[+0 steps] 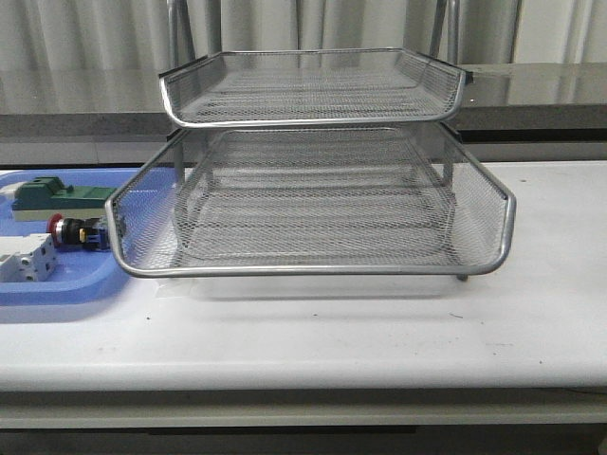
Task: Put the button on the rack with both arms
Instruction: 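Move the left gripper over the blue tray above the red push button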
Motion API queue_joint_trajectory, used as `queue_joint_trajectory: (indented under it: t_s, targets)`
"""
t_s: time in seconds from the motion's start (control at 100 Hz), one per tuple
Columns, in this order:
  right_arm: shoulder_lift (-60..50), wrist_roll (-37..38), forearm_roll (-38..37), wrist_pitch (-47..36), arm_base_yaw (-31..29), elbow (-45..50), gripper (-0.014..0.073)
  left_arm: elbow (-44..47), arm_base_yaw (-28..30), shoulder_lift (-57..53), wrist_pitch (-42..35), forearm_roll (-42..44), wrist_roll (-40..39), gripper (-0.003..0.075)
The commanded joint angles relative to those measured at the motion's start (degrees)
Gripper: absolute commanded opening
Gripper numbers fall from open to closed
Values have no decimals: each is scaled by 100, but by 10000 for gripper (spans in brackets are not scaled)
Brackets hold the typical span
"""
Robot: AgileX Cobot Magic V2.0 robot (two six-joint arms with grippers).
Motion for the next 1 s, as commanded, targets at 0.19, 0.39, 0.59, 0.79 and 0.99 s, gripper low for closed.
queue_joint_trajectory:
  t_s: [0.19,0.39,0.59,0.79,0.99]
  targets:
    - [-778,143,-448,-192,-2,-195,455,197,-55,-184,-476,-39,-54,-20]
    - [-1024,143,-455,-192,-2,-195,394,197,-55,-184,-476,-39,-54,-20]
    - [-1029,143,-459,-186,-2,-195,72,197,-55,-184,-476,-39,-54,-20]
    - [-1029,143,-459,-151,-2,-195,-69,197,-55,-184,-476,-39,-54,-20]
    - [-1029,143,-459,-131,-2,-195,-68,197,-55,-184,-476,-39,-54,-20]
